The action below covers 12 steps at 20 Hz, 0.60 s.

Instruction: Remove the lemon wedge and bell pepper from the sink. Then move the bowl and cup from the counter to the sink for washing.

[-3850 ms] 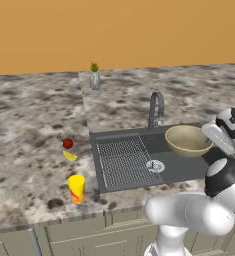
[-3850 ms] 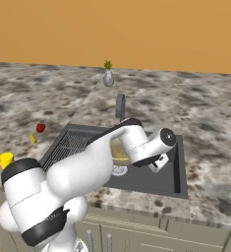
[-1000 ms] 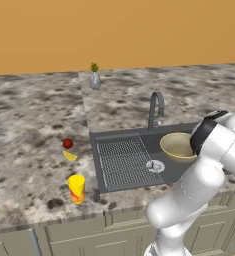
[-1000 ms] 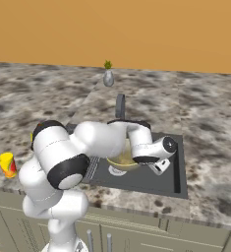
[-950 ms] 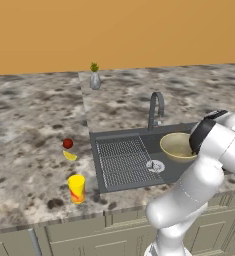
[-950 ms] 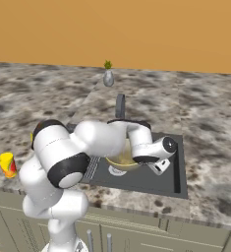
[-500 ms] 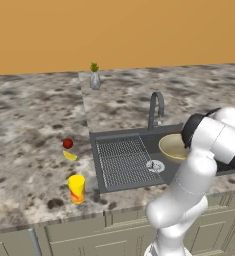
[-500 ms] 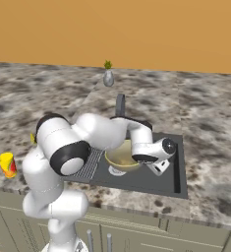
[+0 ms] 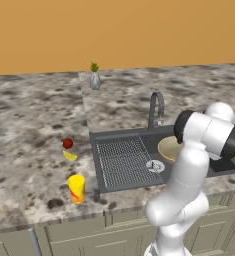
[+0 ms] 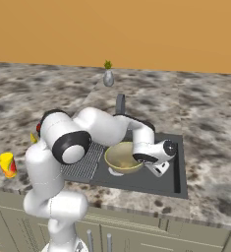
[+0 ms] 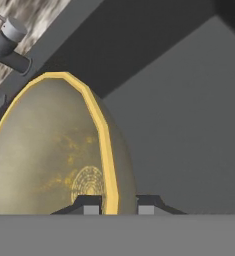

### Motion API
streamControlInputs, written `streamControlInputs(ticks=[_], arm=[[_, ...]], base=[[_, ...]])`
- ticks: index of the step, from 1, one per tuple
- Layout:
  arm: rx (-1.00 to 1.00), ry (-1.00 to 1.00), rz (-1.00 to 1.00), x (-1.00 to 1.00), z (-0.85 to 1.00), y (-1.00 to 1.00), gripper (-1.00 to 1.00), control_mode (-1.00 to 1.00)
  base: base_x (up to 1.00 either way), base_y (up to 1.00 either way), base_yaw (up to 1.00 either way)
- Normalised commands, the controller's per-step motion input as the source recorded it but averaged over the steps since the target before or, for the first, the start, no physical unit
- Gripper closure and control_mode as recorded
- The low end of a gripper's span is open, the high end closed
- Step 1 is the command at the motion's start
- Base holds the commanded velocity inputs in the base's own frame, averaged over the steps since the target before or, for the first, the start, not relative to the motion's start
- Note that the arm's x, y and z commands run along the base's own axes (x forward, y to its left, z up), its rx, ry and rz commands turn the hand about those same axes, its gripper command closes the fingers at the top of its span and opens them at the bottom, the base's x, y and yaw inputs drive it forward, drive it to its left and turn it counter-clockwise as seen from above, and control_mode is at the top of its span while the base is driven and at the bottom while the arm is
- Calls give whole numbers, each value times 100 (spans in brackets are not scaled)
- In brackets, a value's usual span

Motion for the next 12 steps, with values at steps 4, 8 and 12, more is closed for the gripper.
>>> streamControlInputs(ticks=[4,8,12], arm=[[0,0,4,9,-3,0,100,-100],[0,0,4,9,-3,0,100,-100],[0,0,4,9,-6,0,100,-100]], base=[[0,0,0],[0,0,0],[0,0,0]])
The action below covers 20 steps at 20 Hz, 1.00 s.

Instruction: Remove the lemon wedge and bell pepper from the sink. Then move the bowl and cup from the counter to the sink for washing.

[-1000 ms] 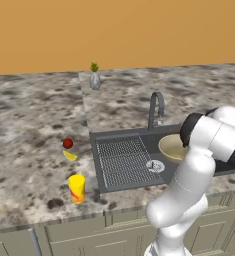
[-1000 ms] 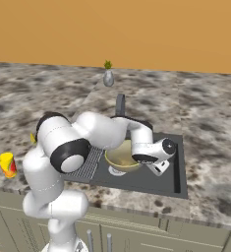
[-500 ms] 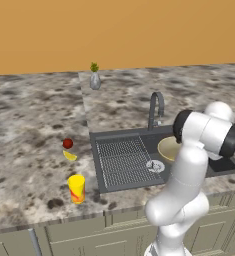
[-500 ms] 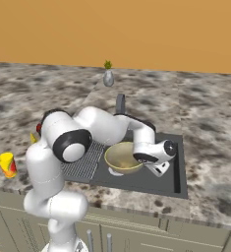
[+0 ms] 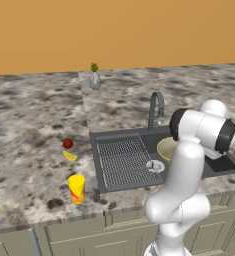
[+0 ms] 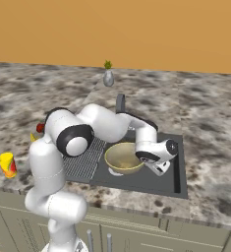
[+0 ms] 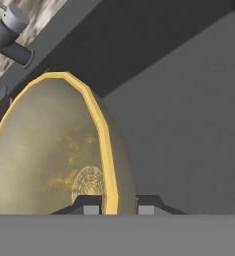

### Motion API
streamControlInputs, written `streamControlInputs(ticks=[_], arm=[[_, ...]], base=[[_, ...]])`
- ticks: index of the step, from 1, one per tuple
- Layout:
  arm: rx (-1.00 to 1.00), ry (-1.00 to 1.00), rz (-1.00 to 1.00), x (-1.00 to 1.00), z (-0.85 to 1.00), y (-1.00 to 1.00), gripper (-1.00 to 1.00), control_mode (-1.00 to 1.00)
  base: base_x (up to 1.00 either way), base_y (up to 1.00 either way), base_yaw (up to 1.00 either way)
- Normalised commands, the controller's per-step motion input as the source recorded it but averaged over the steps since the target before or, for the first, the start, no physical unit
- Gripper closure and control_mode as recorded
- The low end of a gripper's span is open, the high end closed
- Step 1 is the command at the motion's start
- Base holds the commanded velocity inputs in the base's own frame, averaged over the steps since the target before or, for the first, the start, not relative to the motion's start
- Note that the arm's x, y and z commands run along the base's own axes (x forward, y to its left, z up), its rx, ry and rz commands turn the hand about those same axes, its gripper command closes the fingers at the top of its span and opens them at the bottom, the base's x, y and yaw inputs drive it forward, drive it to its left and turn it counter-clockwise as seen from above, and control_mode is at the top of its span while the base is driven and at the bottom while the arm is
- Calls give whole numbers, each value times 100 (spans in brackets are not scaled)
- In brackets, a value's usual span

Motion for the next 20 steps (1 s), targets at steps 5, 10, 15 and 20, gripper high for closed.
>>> streamControlInputs(ticks=[5,10,15,20], arm=[[0,1,2,12,-11,0,100,-100],[0,0,2,12,-11,0,100,-100],[0,0,1,13,-10,0,100,-100],[0,0,1,13,-11,0,100,-100]], base=[[0,0,0],[0,0,0],[0,0,0],[0,0,0]])
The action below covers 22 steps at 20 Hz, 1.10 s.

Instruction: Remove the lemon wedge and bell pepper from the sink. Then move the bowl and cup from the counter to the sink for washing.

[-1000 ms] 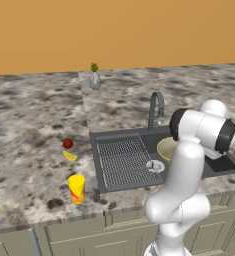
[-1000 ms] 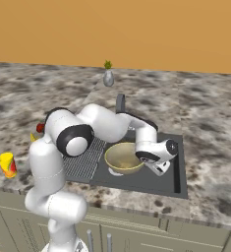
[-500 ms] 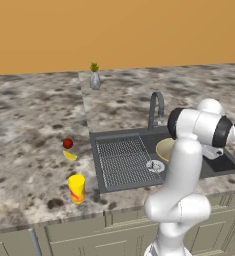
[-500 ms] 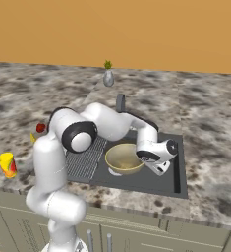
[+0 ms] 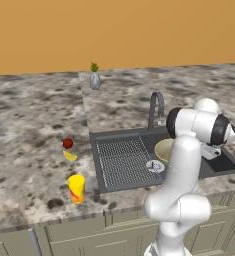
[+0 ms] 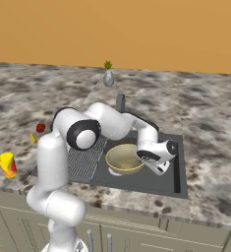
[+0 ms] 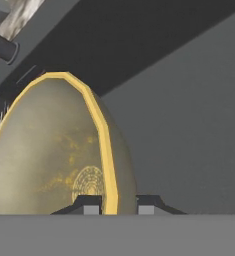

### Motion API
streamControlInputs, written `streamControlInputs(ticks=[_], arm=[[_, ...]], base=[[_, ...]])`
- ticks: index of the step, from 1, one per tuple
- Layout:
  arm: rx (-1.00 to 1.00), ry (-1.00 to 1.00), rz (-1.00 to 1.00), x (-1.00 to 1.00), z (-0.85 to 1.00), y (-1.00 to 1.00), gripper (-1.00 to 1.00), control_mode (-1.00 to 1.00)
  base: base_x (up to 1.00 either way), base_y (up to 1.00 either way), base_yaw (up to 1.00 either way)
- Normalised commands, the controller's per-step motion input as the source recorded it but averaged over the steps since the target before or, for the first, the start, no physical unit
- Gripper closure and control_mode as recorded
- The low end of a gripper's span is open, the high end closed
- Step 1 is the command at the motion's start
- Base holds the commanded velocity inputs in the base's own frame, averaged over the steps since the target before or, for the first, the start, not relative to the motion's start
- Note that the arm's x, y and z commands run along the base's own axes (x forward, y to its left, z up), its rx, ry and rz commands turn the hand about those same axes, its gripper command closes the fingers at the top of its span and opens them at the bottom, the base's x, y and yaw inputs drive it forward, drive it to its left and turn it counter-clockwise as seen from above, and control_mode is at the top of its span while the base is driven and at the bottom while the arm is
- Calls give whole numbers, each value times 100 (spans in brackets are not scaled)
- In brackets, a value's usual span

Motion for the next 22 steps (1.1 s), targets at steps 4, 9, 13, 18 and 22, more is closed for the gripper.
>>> streamControlInputs(ticks=[4,9,13,18,22], arm=[[0,0,1,12,-13,0,100,-100],[0,0,1,12,-14,0,100,-100],[0,0,2,10,-12,0,100,-100],[0,0,2,10,-14,0,100,-100],[0,0,2,11,-15,0,100,-100]], base=[[0,0,0],[0,0,0],[0,0,0],[0,0,0],[0,0,0]])
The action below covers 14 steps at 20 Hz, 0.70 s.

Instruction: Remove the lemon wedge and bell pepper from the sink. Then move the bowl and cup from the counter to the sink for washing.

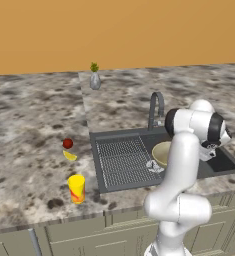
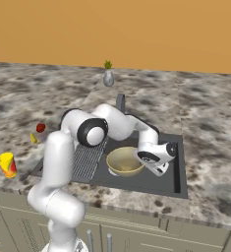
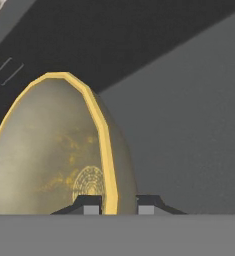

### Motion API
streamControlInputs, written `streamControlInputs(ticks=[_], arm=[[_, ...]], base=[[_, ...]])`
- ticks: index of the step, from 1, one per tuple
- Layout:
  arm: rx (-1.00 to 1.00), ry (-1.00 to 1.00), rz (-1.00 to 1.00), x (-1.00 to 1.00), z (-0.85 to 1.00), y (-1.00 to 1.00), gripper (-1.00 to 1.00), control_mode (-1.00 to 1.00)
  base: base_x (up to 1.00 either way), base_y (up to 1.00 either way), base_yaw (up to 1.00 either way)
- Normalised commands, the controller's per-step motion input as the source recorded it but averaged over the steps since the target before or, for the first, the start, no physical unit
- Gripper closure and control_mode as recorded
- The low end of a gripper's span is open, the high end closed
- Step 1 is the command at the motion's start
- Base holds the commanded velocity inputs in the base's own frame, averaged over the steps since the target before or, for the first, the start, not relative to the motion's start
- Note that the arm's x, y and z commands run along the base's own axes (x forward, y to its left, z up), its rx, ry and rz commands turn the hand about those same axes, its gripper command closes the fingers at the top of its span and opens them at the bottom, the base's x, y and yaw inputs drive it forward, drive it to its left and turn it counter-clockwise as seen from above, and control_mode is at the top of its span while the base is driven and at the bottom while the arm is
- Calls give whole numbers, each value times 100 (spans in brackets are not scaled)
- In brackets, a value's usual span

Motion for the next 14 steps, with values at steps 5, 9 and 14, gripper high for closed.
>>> streamControlInputs(ticks=[5,9,14], arm=[[0,0,2,10,-14,0,100,-100],[0,0,1,10,-15,0,100,-100],[0,0,1,11,-16,0,100,-100]], base=[[0,0,0],[0,0,0],[0,0,0]])
